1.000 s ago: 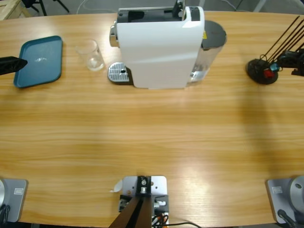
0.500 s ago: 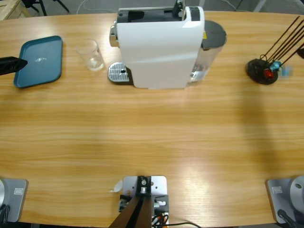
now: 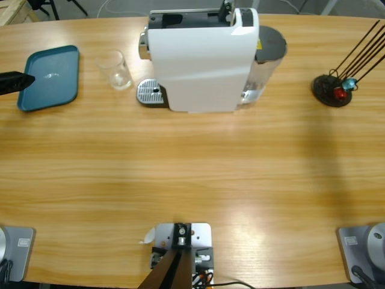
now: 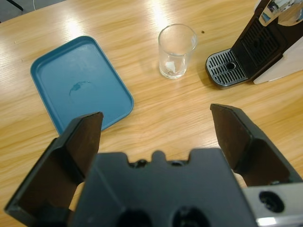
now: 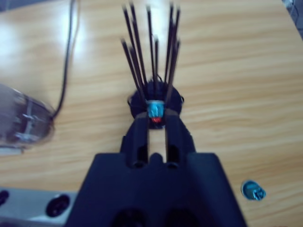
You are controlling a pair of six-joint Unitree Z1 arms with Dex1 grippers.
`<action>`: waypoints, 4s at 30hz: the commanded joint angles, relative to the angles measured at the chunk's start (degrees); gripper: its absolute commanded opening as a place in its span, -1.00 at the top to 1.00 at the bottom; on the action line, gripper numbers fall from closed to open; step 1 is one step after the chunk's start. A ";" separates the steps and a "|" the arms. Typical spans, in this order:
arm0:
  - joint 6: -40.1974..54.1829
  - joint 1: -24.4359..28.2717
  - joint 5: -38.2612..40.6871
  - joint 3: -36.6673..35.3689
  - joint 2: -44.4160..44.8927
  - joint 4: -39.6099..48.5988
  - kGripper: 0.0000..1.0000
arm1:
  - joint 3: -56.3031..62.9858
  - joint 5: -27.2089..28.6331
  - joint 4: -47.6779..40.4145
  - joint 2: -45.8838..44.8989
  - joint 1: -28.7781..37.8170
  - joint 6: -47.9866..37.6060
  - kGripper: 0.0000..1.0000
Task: Pour coffee
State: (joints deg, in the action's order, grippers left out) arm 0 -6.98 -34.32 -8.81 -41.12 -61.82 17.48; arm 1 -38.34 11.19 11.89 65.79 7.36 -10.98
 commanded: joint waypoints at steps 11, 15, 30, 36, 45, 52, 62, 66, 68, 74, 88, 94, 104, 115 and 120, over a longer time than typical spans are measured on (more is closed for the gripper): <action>0.39 -0.49 -0.95 2.27 -1.46 -1.08 -0.95 | 0.77 8.11 5.14 5.12 0.27 -6.41 0.68; 0.39 -0.49 -0.95 2.34 -1.55 -1.13 -0.95 | -4.19 9.79 11.91 13.93 -2.33 -13.60 0.19; 0.13 -0.49 -1.04 2.43 -1.78 -1.13 -0.95 | -14.80 12.01 34.11 18.45 -8.10 -40.63 0.02; -0.03 -0.49 -1.04 2.44 -2.15 -1.20 -0.95 | -12.54 14.28 34.01 16.51 -11.84 -48.12 0.02; -0.07 -0.49 -1.04 2.36 -2.99 -1.40 -0.95 | -5.21 15.16 28.94 19.84 -11.84 -57.21 0.01; -0.14 -0.49 -1.04 2.39 -3.27 -1.40 -0.95 | -4.57 16.84 28.84 24.44 -11.84 -63.83 -0.15; -0.14 -0.49 -1.04 2.41 -3.64 -1.40 -0.95 | -2.32 16.93 24.58 25.67 -13.90 -65.03 -0.40; -0.14 -0.49 -1.04 2.41 -3.83 -1.40 -0.95 | -2.27 17.11 23.69 27.02 -15.32 -64.59 -0.40; -0.14 -0.49 -1.04 2.36 -3.96 -1.40 -0.95 | -2.32 17.11 23.34 27.17 -15.78 -64.17 -0.40; -0.14 -0.49 -1.04 2.36 -4.01 -1.40 -0.95 | -2.69 17.02 22.56 28.27 -16.29 -63.57 -0.40; -0.14 -0.49 -1.04 2.36 -4.26 -1.40 -0.95 | -3.06 16.76 20.40 31.47 -17.91 -63.38 -0.39; -0.22 -0.49 -1.04 2.36 -4.36 -1.40 -0.93 | -3.03 16.76 19.84 32.54 -18.61 -63.38 -0.37; -0.22 -0.49 -1.04 2.27 -4.59 -1.40 -0.89 | -2.94 16.54 18.77 33.83 -19.40 -62.94 0.33; -0.22 -0.49 -1.04 2.27 -4.71 -1.40 -0.89 | -2.71 16.23 17.83 34.18 -19.40 -61.81 0.82; -0.22 -0.49 -1.04 2.27 -4.71 -1.40 -0.89 | -3.03 16.25 16.81 33.16 -19.40 -57.26 0.81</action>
State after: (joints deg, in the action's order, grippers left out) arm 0 -6.99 -34.33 -8.82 -40.81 -64.87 16.79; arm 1 -41.97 27.49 30.22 98.14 -11.40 -73.55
